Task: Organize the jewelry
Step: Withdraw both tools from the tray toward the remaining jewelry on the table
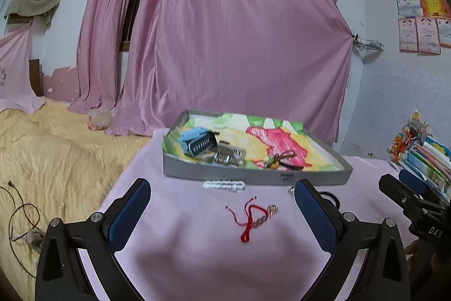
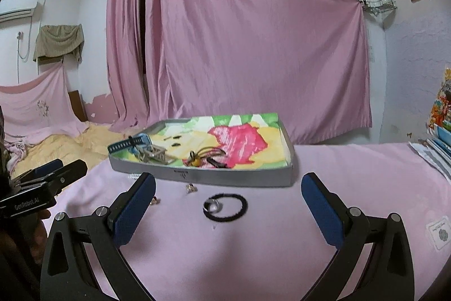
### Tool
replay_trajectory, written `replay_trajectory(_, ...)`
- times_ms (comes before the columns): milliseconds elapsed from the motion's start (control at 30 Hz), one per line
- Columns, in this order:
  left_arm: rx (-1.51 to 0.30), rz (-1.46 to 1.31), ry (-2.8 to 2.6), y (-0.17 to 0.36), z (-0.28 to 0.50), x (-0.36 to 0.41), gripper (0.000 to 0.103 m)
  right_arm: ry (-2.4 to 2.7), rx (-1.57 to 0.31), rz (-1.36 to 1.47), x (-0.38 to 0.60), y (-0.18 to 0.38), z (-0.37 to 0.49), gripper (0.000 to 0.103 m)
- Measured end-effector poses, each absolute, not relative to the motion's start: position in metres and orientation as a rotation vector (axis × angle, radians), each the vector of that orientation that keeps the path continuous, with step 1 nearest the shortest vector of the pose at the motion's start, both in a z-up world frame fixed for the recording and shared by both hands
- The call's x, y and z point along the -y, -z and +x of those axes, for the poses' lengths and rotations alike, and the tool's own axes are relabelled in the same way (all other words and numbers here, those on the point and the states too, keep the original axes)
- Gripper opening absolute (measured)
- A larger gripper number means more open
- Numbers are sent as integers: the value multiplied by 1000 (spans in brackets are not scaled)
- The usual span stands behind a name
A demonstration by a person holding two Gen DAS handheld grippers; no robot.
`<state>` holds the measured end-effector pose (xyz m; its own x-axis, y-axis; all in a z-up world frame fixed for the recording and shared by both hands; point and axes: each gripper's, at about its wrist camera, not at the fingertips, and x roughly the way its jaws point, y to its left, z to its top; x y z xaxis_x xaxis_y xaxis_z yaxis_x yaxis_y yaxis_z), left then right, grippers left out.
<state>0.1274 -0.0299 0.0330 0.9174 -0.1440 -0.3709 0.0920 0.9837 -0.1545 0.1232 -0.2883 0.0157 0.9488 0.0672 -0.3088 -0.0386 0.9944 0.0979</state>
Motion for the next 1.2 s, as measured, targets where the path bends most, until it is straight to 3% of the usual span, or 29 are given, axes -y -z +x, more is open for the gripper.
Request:
replay_trajectory(767, -709, -66, 202, -1, 167, 49, 102, -85, -600, 154, 302, 9, 170, 101)
replay_trajectory(867, -741, -54, 211, 1, 172, 52, 93, -91, -636, 157, 301, 13, 178, 88)
replay_trajectory(933, -760, -48, 219, 2, 175, 54, 87, -106, -663, 164, 300, 15, 184, 70)
replay_trajectory(1067, -789, -35, 231, 4, 179, 58, 71, -134, -699, 152, 294, 17, 195, 58)
replay_trajectory(1167, -804, -22, 246, 5, 182, 61, 70, -159, -725, 132, 288, 19, 205, 50)
replay_trajectory(1200, -805, -18, 254, 4, 182, 62, 70, -170, -730, 135, 288, 19, 206, 42)
